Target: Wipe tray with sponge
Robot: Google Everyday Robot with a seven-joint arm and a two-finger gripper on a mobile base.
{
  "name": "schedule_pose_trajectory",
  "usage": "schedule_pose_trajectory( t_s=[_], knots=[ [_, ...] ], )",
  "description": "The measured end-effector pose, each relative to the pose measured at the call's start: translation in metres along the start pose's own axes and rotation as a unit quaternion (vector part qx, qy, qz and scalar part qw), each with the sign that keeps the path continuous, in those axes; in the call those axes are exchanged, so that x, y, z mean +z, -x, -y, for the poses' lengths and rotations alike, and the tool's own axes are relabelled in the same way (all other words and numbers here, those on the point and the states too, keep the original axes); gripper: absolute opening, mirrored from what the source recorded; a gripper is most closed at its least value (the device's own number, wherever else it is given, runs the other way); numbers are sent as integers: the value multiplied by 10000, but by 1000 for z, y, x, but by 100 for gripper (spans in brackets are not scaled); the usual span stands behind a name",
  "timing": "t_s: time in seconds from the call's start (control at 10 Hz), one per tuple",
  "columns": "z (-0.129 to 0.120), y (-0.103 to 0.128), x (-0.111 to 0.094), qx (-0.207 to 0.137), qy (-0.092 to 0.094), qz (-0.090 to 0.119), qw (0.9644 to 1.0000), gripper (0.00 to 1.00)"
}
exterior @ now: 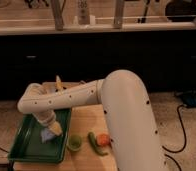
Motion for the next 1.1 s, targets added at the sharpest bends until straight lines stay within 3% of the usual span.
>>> schedule_pose_trajectory(
  t_s=[0.4, 0.7, 1.1],
  knots=[
    [13, 13, -4, -834, -213, 221, 9960, 2],
    [19, 22, 2, -1250, -208, 400, 9911, 2],
    [18, 16, 23, -1348, -207, 594, 9889, 2]
  ],
)
